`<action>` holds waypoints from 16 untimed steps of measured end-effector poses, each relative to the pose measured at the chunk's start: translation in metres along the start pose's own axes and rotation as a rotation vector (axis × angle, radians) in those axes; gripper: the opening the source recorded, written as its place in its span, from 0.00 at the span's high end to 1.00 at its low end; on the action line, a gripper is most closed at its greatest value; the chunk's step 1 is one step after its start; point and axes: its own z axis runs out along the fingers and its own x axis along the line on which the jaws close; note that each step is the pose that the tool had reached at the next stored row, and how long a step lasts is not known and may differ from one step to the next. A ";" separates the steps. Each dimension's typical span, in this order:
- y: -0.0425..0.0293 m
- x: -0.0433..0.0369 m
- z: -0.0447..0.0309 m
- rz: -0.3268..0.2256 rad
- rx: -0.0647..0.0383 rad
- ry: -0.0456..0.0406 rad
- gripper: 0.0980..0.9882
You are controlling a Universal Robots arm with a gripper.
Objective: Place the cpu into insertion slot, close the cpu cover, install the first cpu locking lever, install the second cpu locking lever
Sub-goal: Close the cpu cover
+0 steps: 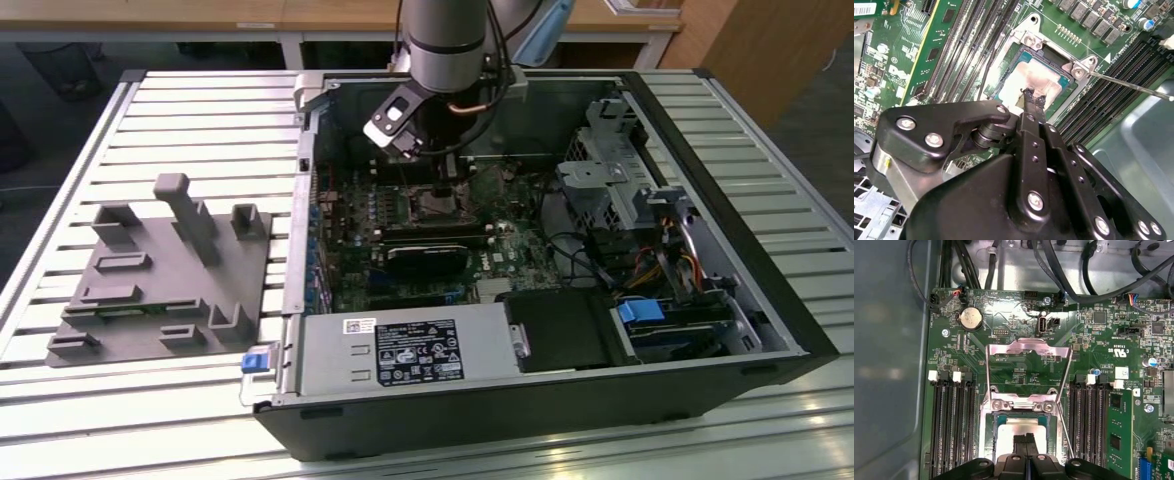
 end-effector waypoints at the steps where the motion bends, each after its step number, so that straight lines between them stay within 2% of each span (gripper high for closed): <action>1: 0.0000 0.0000 -0.0003 0.000 0.000 0.0000 0.99; 16: 0.0006 -0.0002 -0.0082 0.000 0.000 0.0000 0.99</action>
